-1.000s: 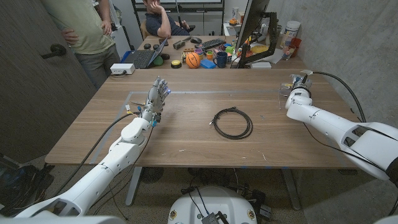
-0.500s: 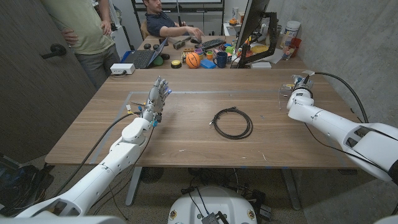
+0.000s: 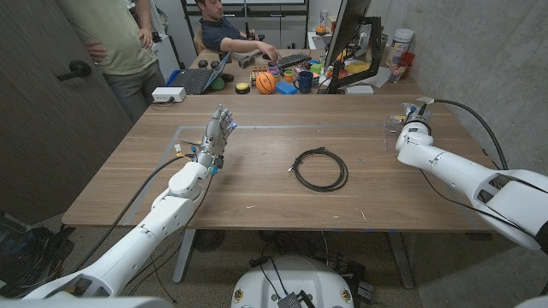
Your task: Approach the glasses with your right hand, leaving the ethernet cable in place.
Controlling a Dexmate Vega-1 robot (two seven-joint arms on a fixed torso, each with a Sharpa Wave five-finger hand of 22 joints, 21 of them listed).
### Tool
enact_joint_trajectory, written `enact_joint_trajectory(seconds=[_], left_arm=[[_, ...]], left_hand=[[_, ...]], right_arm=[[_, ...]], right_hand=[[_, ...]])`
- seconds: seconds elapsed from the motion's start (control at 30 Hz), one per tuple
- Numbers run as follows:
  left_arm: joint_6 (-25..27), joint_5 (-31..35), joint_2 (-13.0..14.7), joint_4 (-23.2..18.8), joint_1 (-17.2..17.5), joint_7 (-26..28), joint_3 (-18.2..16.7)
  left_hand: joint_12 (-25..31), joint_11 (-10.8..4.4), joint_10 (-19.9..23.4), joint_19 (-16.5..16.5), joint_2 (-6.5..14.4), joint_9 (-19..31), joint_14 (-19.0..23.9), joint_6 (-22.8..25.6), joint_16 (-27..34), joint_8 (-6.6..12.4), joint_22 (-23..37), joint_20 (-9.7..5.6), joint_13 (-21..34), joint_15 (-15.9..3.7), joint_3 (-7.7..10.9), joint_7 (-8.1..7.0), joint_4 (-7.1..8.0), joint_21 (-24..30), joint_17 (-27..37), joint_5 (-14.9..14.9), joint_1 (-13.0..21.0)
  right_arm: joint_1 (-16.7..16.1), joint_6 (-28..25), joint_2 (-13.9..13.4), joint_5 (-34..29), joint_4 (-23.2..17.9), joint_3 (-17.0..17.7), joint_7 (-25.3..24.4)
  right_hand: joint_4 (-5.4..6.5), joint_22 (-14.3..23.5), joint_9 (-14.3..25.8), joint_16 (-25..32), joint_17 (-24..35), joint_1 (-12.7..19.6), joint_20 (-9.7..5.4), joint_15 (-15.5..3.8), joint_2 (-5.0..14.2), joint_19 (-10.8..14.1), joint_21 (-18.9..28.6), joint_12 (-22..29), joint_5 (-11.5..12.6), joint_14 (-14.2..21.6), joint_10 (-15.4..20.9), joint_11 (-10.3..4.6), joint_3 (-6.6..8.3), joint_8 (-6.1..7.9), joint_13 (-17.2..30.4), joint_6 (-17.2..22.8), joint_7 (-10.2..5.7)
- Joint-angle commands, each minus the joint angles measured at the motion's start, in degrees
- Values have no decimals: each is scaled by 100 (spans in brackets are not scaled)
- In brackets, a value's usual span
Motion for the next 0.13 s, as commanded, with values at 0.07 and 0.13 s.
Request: enact_joint_trajectory(seconds=[0.07, 0.13], left_arm=[[-8, 9, -1, -16, 16, 18, -5], [-15, 6, -4, -10, 15, 14, -7]], left_hand=[[20, -4, -49, 58, 190, 25, -58, -28, 33, 25, 32, 14, 8, -12, -24, -2, 13, -10, 30, 36, -16], [20, -1, -49, 58, 192, 25, -56, -30, 34, 25, 32, 16, 8, -10, -27, 3, 13, -12, 29, 37, -16]], right_arm=[[-34, -9, -17, 2, -59, 22, -25], [-33, -25, -21, -9, -67, 14, -16]], right_hand=[[-11, 25, 19, -5, 8, 53, 14, -366, 28, 63, -35, -9, 30, 95, -2, -38, -42, -21, 22, -73, -25], [-5, 25, 19, -12, 10, 52, 13, -372, 33, 63, -52, -17, 31, 90, -18, -35, -52, -31, 22, -98, -25]])
